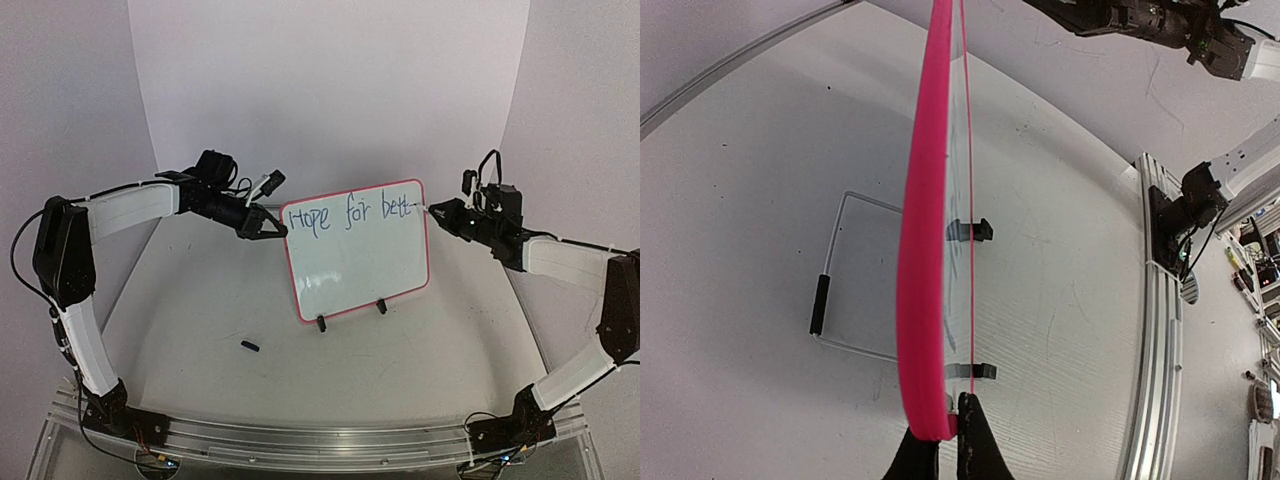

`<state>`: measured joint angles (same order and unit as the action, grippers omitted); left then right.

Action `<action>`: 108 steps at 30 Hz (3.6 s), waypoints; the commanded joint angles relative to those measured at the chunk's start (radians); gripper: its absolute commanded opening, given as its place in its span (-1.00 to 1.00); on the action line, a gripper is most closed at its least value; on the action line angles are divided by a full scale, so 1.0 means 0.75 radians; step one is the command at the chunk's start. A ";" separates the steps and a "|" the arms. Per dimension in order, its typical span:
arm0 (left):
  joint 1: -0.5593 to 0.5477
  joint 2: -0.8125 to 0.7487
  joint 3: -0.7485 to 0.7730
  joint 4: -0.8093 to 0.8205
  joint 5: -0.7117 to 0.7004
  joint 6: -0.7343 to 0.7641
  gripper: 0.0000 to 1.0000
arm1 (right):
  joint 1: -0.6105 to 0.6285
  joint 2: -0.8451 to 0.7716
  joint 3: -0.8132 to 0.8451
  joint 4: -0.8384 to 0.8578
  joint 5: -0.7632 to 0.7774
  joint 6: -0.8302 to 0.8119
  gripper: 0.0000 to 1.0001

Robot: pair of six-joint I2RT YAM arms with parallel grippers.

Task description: Write a sentence on the whiteboard

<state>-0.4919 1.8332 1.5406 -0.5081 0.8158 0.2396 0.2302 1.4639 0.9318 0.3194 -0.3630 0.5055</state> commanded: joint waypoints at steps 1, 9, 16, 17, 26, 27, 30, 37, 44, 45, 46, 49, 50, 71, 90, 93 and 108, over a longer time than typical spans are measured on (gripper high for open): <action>-0.046 0.043 -0.023 -0.182 -0.096 0.112 -1.00 | -0.002 -0.013 0.079 0.053 0.007 0.011 -1.00; -0.048 0.043 -0.021 -0.182 -0.091 0.113 -1.00 | -0.003 0.008 0.088 0.067 -0.056 0.011 -1.00; -0.050 0.043 -0.021 -0.184 -0.092 0.110 -1.00 | -0.002 0.035 0.074 0.049 -0.105 0.015 -1.00; -0.050 0.042 -0.022 -0.184 -0.092 0.112 -1.00 | -0.003 0.030 0.068 0.045 -0.104 0.016 -1.00; -0.054 0.043 -0.021 -0.184 -0.092 0.111 -1.00 | -0.003 -0.007 -0.013 0.016 -0.074 0.023 -1.00; -0.054 0.043 -0.022 -0.184 -0.092 0.111 -1.00 | -0.002 -0.010 -0.022 0.014 -0.070 0.023 -1.00; -0.054 0.043 -0.021 -0.184 -0.092 0.111 -1.00 | -0.003 -0.018 -0.037 0.008 -0.057 0.023 -1.00; -0.056 0.043 -0.019 -0.184 -0.094 0.112 -1.00 | -0.003 -0.040 -0.044 -0.016 -0.003 0.017 -1.00; -0.056 0.044 -0.019 -0.183 -0.096 0.112 -1.00 | -0.002 -0.065 -0.016 -0.022 0.044 0.006 -1.00; -0.056 0.043 -0.019 -0.183 -0.096 0.111 -1.00 | -0.003 -0.068 -0.009 -0.021 0.036 0.004 -1.00; -0.056 0.043 -0.020 -0.184 -0.096 0.112 -1.00 | -0.003 -0.073 -0.003 -0.020 0.025 0.002 -1.00; -0.056 0.043 -0.020 -0.186 -0.096 0.113 -1.00 | -0.002 -0.098 0.007 -0.007 -0.018 0.004 -1.00; -0.056 0.043 -0.019 -0.186 -0.096 0.112 -1.00 | -0.002 -0.107 0.010 0.000 -0.033 0.006 -1.00; -0.058 0.047 -0.020 -0.187 -0.092 0.112 -1.00 | -0.003 0.000 0.122 0.045 -0.053 0.001 -1.00; -0.058 0.045 -0.019 -0.187 -0.094 0.112 -1.00 | -0.003 -0.023 0.047 0.020 0.059 0.018 -1.00; -0.058 0.047 -0.019 -0.186 -0.094 0.112 -1.00 | -0.003 -0.032 0.027 -0.001 0.049 0.013 -1.00; -0.061 0.049 -0.019 -0.184 -0.089 0.110 -1.00 | -0.002 -0.077 -0.030 -0.031 0.075 0.017 -1.00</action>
<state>-0.4969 1.8332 1.5448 -0.5144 0.8116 0.2401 0.2302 1.4321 0.8837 0.2850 -0.3270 0.5209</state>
